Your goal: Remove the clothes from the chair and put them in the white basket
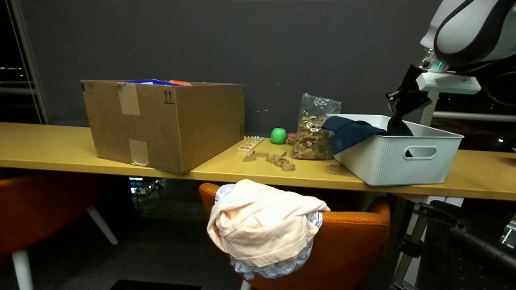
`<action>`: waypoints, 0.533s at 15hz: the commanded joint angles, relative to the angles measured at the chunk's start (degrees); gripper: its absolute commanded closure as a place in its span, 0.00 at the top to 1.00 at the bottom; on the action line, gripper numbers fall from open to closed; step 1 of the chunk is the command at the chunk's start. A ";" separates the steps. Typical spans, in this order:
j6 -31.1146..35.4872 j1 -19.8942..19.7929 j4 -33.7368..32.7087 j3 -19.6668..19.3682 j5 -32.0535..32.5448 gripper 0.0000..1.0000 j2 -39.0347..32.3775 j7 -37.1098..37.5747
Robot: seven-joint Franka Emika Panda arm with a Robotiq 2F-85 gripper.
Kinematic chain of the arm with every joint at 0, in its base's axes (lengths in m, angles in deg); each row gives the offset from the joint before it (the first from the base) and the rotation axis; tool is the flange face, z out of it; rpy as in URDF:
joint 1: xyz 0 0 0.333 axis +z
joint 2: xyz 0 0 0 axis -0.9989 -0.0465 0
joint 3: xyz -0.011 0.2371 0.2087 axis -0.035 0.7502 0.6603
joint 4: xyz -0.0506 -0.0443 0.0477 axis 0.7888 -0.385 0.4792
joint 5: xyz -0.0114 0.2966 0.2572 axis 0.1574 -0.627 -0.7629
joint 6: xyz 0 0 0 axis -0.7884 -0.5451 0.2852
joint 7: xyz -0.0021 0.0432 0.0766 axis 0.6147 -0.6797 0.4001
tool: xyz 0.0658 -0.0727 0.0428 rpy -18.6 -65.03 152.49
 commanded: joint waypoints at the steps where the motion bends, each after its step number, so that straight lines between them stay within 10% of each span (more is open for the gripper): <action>1: 1.12 1.22 -1.59 -1.13 1.52 0.37 0.65 1.20; 8: -6.19 5.82 -0.01 2.04 1.70 0.88 12.71 1.93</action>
